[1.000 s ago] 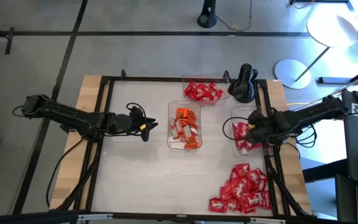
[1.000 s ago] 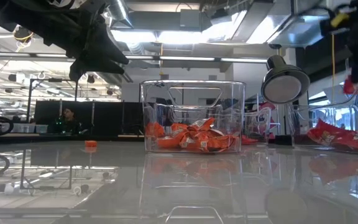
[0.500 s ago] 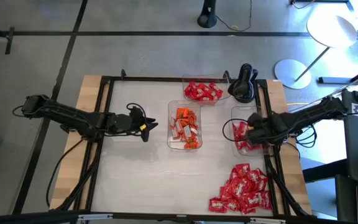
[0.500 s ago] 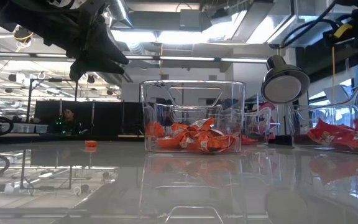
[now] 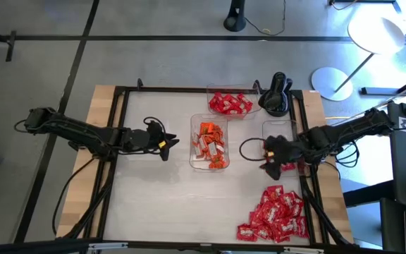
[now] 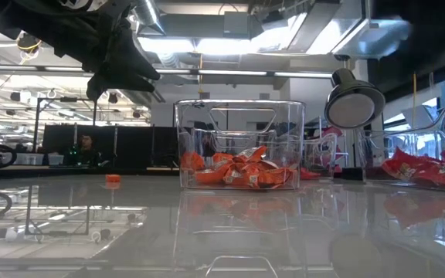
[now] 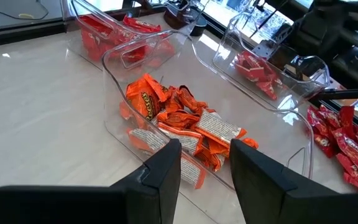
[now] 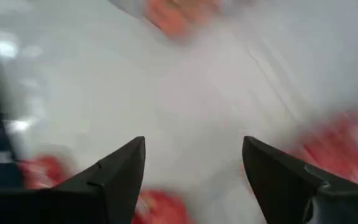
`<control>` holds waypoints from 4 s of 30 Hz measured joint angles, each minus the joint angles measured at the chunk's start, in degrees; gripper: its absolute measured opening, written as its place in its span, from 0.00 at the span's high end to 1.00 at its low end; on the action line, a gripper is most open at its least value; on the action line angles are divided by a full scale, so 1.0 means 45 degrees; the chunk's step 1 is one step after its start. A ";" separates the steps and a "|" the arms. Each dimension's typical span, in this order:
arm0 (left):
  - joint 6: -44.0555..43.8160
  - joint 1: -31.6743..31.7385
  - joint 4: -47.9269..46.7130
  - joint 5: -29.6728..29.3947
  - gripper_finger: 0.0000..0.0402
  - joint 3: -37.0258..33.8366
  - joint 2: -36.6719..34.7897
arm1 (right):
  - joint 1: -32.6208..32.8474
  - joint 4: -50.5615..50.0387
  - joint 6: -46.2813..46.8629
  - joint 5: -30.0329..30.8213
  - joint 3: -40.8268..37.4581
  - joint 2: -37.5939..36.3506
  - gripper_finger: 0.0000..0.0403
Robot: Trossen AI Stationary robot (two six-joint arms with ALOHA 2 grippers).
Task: Sort candy
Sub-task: Put the red candy pack into the bottom right transparent bin
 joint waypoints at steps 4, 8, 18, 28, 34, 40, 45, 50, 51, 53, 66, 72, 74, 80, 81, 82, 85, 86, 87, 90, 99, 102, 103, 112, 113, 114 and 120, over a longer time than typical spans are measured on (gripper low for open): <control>0.0000 0.0000 0.0000 0.0000 0.68 0.0000 0.0000 | 0.0785 0.3125 -0.2063 0.0007 0.0017 0.0559 0.36; 0.0223 0.0000 0.0005 -0.0004 0.68 0.0000 0.0000 | 0.1588 0.4372 -0.2984 -0.0394 0.0015 0.1660 0.38; 0.0223 0.0000 0.0004 -0.0005 0.68 0.0000 0.0003 | 0.3501 0.4240 -0.3200 -0.2551 0.0015 0.5092 0.42; 0.0189 0.0000 0.0002 -0.0005 0.68 0.0000 0.0001 | 0.4729 0.3837 -0.3522 -0.4016 0.0005 0.7462 0.42; 0.0228 0.0000 0.0005 -0.0005 0.68 0.0000 0.0002 | 0.4923 0.3562 -0.3559 -0.4100 0.0029 0.8092 0.44; 0.0233 0.0000 -0.0002 -0.0005 0.68 0.0000 0.0000 | 0.4919 0.3365 -0.3878 -0.3345 0.0043 0.8156 0.61; 0.0349 0.0000 0.0000 -0.0010 0.68 0.0000 0.0005 | 0.4908 0.2868 -0.3913 -0.2049 0.0009 0.8191 0.82; 0.0491 0.0000 0.0004 -0.0010 0.68 0.0000 0.0000 | 0.4896 0.2859 -0.4068 -0.1961 -0.0010 0.8173 0.98; 0.0490 0.0000 0.0001 -0.0010 0.68 0.0000 0.0004 | 0.4896 0.2858 -0.4025 -0.2043 -0.0009 0.8156 0.98; 0.0490 0.0000 0.0000 -0.0010 0.68 0.0000 0.0004 | 0.4896 0.2751 -0.3889 -0.2153 -0.0007 0.7960 0.97; 0.0452 0.0000 0.0013 -0.0010 0.68 0.0000 0.0002 | 0.3792 0.1374 -0.3108 -0.1720 0.0971 0.6128 0.97; 0.0351 0.0000 0.0001 -0.0010 0.68 0.0000 0.0000 | 0.3652 0.1361 -0.2786 -0.3386 0.0687 0.6727 0.88; 0.0482 0.0000 0.0000 -0.0009 0.68 0.0000 0.0001 | 0.3655 0.1442 -0.2781 -0.3387 0.0680 0.6916 0.80; 0.0525 0.0000 -0.0009 -0.0010 0.68 0.0000 0.0000 | 0.3647 0.1623 -0.3032 -0.2892 0.0685 0.7158 0.51; 0.0525 0.0000 -0.0006 -0.0010 0.68 0.0000 0.0000 | 0.3643 0.1601 -0.3179 -0.2775 0.0680 0.7214 0.46; 0.0525 0.0000 -0.0014 -0.0010 0.68 0.0000 0.0001 | 0.3643 0.1569 -0.3273 -0.2653 0.0680 0.7254 0.42; 0.0525 0.0000 -0.0017 -0.0010 0.68 0.0000 0.0002 | 0.3647 0.1732 -0.3496 -0.2743 0.0683 0.7354 0.33; 0.0525 0.0000 -0.0044 -0.0006 0.68 0.0000 0.0000 | 0.3655 0.1867 -0.3591 -0.2801 0.0695 0.7372 0.31; 0.0525 0.0000 -0.0079 -0.0010 0.68 0.0000 0.0000 | 0.3678 0.2023 -0.3738 -0.2879 0.0694 0.7372 0.30; 0.0592 0.0000 -0.0072 -0.0010 0.68 0.0000 0.0004 | 0.3834 0.2317 -0.4223 -0.2820 0.0671 0.7413 0.28; 0.0617 -0.0005 -0.0063 -0.0010 0.68 0.0000 0.0000 | 0.4065 0.1633 -0.4787 -0.2391 0.1080 0.7455 0.31; 0.0609 -0.0004 -0.0053 -0.0010 0.68 0.0000 0.0000 | 0.4065 0.0695 -0.4783 -0.2407 0.1344 0.7455 0.33; 0.0569 -0.0001 -0.0048 -0.0009 0.68 0.0000 0.0000 | 0.4065 0.0206 -0.4762 -0.2474 0.1495 0.7455 0.33; 0.0568 -0.0005 -0.0039 -0.0010 0.68 0.0000 0.0000 | 0.5245 0.2087 -0.4651 -0.1795 0.1776 0.7568 0.36; 0.0569 -0.0005 -0.0047 -0.0010 0.68 0.0000 0.0000 | 0.5409 0.2223 -0.4791 -0.1620 0.1652 0.7660 0.37; 0.0569 -0.0005 -0.0067 -0.0010 0.68 0.0000 0.0000 | 0.5530 0.2220 -0.4863 -0.1449 0.1548 0.7775 0.37; 0.0612 -0.0005 -0.0057 -0.0010 0.68 0.0000 0.0000 | 0.5561 0.1954 -0.4572 -0.1380 0.0742 0.8346 0.39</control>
